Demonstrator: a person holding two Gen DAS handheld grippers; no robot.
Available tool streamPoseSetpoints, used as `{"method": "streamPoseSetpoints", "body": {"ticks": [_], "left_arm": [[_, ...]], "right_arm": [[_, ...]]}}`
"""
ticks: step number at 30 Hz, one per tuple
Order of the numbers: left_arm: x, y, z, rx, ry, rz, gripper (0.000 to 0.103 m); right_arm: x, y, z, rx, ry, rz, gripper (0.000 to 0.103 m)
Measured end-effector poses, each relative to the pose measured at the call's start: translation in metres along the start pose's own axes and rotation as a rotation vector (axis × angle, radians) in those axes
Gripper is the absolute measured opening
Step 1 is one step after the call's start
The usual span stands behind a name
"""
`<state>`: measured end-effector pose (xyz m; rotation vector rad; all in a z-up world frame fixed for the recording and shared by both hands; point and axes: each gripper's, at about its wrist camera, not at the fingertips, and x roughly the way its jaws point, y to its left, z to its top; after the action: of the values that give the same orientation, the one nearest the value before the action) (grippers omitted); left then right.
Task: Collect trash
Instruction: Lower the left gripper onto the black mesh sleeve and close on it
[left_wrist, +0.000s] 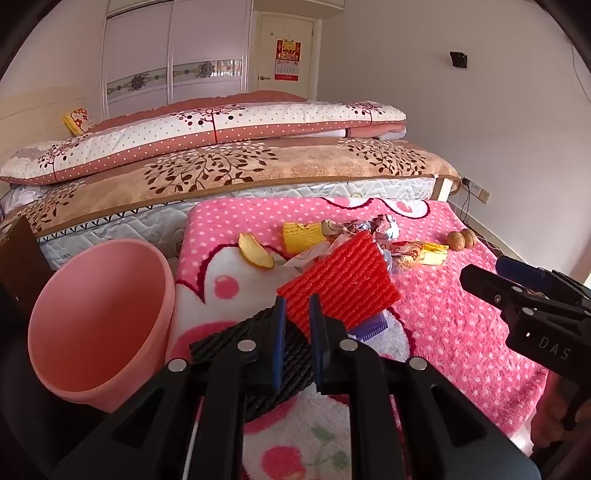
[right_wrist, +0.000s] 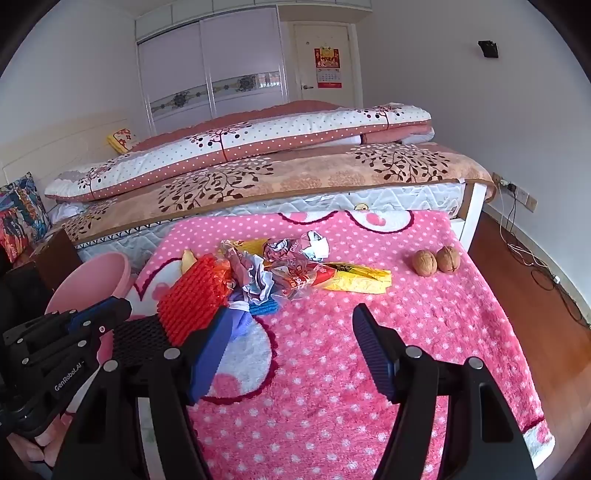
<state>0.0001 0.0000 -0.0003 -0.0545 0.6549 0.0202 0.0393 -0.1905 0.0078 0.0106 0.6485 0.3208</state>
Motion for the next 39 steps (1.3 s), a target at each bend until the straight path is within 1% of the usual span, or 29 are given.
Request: {"method": "streamPoseSetpoints", "body": {"ticks": [1,8,13,19,20,39], "left_arm": [[0.001,0.0,0.0,0.002,0.009,0.002,0.013],[0.002,-0.002,-0.004,-0.01,-0.004,0.008,0.013],[0.004,0.004,-0.001,-0.023,0.001,0.001,0.013],[-0.004,0.005,0.004,-0.028,-0.013,0.008,0.013],[-0.004,0.005,0.004,-0.029,-0.014,0.009,0.013],[-0.006,0.008,0.005,-0.036,-0.019,0.009,0.013]], "right_arm": [[0.0,0.0,0.0,0.0,0.001,0.001,0.067],[0.0,0.005,0.0,-0.001,0.004,0.008,0.067],[-0.001,0.006,0.001,-0.006,0.002,0.011,0.067],[-0.002,0.009,0.004,-0.017,-0.011,0.0,0.067],[-0.006,0.006,-0.005,-0.036,-0.02,0.01,0.067],[-0.001,0.009,-0.004,-0.034,-0.01,0.027,0.067]]}}
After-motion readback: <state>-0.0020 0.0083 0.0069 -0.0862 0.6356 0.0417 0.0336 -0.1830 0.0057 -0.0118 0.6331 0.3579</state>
